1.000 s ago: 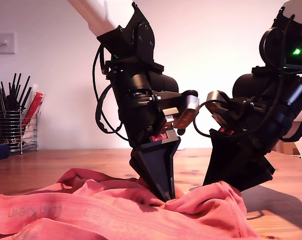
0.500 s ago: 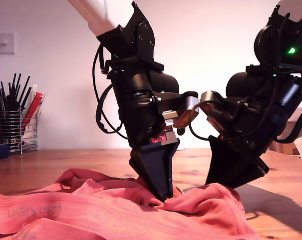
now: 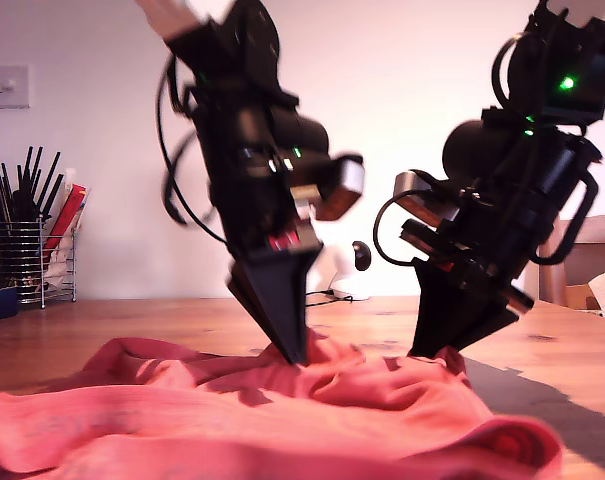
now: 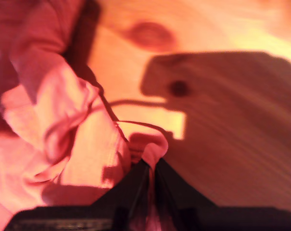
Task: Fold the underwear in front of you. After folding it, place it to the right side.
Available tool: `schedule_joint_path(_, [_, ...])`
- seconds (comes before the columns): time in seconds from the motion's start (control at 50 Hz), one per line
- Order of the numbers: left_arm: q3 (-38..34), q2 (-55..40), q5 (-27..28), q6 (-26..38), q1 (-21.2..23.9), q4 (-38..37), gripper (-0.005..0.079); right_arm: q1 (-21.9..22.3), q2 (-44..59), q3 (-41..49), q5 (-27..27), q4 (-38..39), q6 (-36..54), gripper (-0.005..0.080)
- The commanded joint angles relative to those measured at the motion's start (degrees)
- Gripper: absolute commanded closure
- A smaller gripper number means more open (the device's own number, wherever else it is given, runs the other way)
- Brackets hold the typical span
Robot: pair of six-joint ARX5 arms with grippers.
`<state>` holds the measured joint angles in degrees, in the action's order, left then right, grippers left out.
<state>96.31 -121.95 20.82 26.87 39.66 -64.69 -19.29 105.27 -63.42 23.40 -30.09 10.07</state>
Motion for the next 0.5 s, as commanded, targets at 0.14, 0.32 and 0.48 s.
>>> schedule_joint_path(0.14, [-0.3,0.3,8.7,-1.3,0.6,-1.3,0.0765,-0.4,0.1,-1.1,-4.8,1.2,-2.7,0.0763])
schedule_joint_path(0.32, [-0.3,0.3,8.4,0.5,2.7,-2.6,0.0626,-0.4,0.1,-1.1,-4.7,1.6,-2.6,0.0763])
schedule_joint_path(0.48, [-0.3,0.3,2.4,1.2,4.5,-6.1,0.0602,0.5,0.1,-1.1,-4.5,3.6,-2.6,0.0763])
